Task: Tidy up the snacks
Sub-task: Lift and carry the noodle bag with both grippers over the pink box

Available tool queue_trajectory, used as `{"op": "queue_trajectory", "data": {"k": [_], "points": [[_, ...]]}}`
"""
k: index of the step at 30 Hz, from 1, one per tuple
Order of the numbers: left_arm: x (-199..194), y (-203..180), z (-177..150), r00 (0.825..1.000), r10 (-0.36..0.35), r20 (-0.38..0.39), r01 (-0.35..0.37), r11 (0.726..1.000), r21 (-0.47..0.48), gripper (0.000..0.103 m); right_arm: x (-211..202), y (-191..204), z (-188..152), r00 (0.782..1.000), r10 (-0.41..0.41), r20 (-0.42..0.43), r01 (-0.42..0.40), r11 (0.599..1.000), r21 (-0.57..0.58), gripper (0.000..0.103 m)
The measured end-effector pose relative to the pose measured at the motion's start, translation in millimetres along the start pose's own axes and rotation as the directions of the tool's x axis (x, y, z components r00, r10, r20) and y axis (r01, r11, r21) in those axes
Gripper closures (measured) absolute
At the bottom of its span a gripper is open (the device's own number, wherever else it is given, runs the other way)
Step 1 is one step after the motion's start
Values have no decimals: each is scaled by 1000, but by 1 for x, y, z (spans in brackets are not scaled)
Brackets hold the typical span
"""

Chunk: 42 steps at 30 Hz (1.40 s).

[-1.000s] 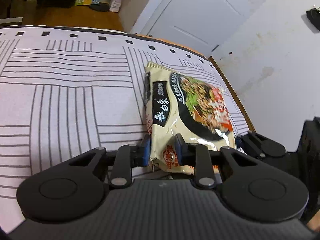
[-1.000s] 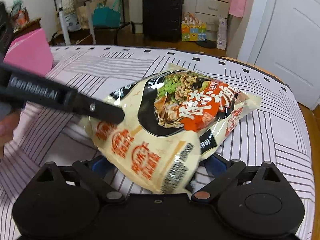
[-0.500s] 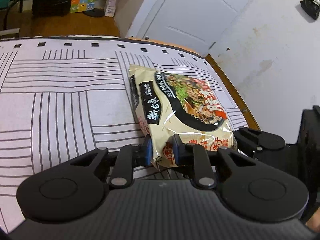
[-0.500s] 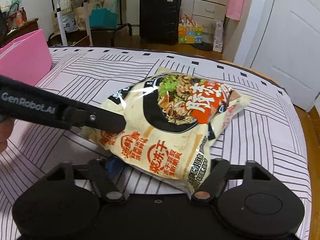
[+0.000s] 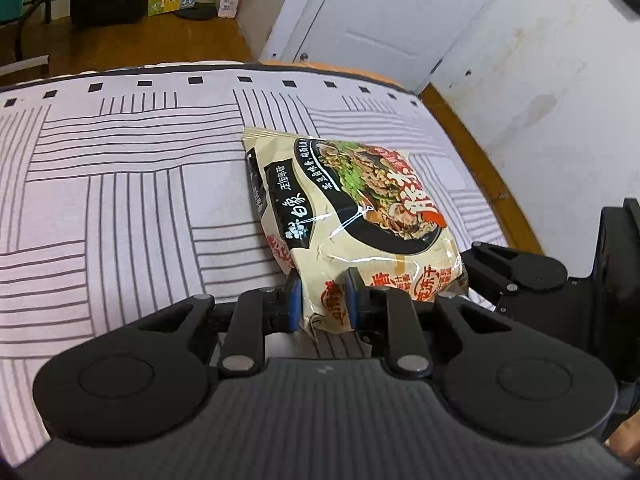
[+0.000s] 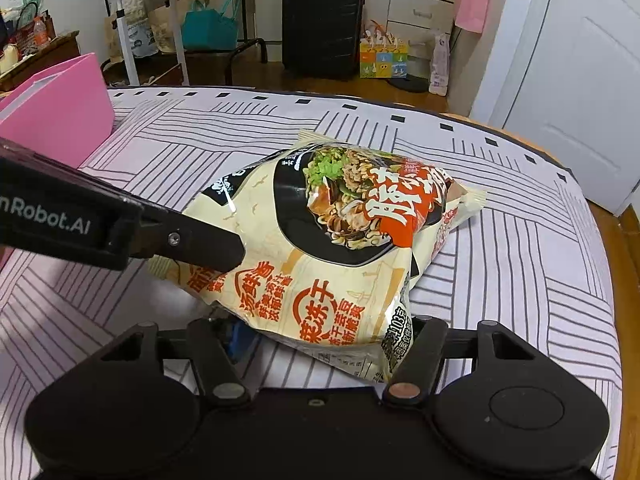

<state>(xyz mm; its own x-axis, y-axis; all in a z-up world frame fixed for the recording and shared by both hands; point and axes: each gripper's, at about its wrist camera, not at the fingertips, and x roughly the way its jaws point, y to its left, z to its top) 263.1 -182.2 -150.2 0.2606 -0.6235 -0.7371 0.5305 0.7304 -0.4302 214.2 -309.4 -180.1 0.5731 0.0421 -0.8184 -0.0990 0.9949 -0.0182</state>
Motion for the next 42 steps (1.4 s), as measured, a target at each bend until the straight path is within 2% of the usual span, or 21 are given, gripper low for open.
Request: {"op": "queue_trajectory", "data": {"k": [17, 30, 42], "points": [[-61, -30, -10, 994, 103, -31, -102, 994, 47, 83, -28, 18, -7, 1000, 13, -3, -13, 999, 40, 36], [-133, -45, -71, 986, 167, -17, -166, 984, 64, 83, -95, 87, -39, 999, 9, 31, -6, 997, -76, 36], [-218, -42, -116, 980, 195, 37, -197, 980, 34, 83, -155, 141, -44, 998, 39, 55, -30, 987, -158, 36]]}}
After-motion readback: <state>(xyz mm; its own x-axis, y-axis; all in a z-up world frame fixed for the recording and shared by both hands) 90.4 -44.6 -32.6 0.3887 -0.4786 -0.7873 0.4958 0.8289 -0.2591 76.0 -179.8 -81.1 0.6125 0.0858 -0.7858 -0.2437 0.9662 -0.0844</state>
